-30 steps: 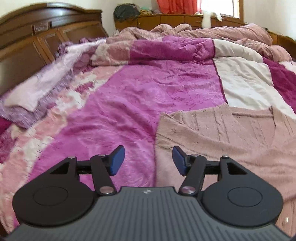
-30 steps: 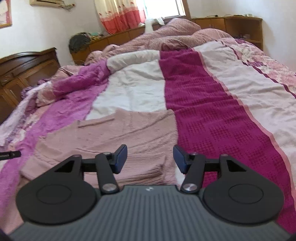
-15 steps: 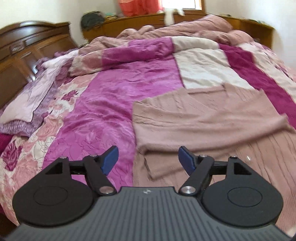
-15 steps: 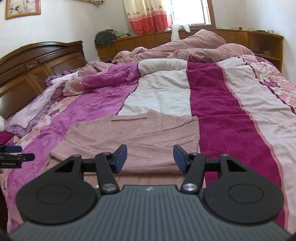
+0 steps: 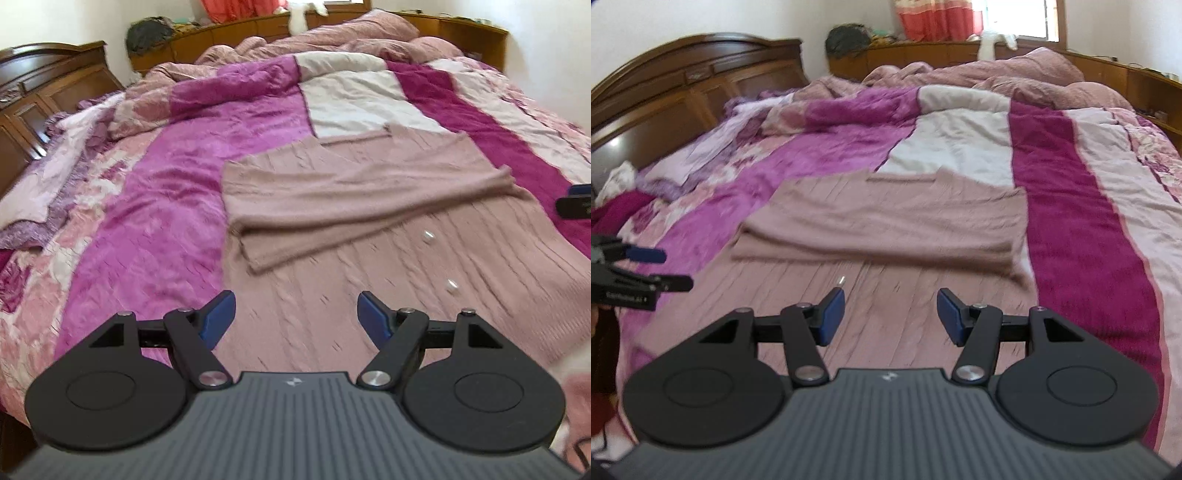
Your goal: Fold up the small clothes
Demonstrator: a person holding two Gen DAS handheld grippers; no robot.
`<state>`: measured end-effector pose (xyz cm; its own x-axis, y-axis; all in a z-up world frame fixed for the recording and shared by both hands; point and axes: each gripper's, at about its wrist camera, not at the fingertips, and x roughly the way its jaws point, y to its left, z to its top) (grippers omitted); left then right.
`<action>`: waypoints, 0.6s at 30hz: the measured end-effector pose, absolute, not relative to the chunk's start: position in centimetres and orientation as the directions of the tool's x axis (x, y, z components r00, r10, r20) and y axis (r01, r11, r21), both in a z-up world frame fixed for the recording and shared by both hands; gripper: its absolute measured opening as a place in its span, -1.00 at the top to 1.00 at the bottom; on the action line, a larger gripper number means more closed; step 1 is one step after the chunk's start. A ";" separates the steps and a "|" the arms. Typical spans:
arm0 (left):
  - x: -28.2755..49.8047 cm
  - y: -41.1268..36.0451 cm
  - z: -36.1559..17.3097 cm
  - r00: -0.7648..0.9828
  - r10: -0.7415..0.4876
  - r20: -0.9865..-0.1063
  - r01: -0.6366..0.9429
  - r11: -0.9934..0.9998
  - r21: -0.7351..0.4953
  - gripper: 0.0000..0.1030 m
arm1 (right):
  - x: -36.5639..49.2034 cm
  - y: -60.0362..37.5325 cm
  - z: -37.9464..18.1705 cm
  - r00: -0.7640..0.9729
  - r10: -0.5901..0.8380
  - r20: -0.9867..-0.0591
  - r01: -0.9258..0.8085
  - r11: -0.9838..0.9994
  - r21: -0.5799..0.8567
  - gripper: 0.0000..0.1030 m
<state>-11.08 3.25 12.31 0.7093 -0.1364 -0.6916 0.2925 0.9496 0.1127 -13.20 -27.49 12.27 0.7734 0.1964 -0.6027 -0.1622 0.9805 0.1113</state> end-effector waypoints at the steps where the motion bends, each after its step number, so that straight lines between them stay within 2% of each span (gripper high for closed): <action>1: -11.5 3.2 12.2 0.705 -0.146 -0.694 0.303 0.947 0.109 -0.53 | -13.6 -27.2 12.1 0.766 0.202 -0.610 -0.173 0.979 0.108 -0.12; 18: -18.0 3.9 8.7 0.597 -0.179 -0.782 0.474 0.865 0.164 -0.53 | -18.7 -23.9 8.4 0.615 0.208 -0.761 -0.415 0.905 -0.088 -0.13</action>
